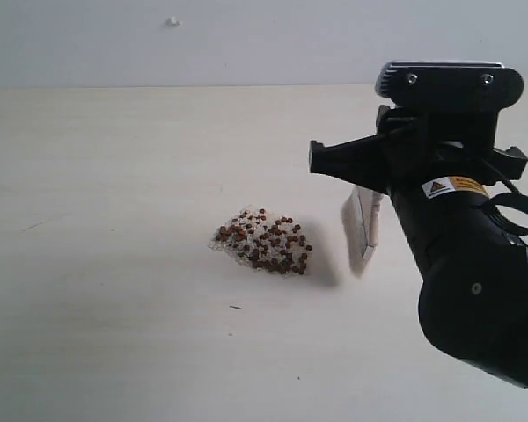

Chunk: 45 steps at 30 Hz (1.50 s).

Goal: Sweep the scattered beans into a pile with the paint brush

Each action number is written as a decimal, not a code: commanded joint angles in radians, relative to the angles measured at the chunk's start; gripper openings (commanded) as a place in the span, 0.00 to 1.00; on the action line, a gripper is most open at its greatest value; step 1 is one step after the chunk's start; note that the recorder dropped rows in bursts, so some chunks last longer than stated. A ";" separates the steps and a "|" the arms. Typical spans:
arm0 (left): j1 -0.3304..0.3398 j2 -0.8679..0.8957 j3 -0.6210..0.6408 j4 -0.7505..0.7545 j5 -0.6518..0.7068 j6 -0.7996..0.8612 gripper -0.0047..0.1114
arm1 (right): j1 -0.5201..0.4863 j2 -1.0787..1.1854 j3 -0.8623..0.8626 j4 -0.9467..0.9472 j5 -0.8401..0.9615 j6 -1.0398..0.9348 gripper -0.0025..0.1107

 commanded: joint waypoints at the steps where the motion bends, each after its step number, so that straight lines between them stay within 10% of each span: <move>1: 0.002 -0.005 0.006 -0.001 0.007 0.001 0.04 | 0.002 0.046 -0.018 0.017 -0.018 0.080 0.02; 45: 0.002 -0.005 0.006 -0.001 0.007 0.001 0.04 | 0.032 0.189 -0.342 0.137 -0.010 -0.166 0.02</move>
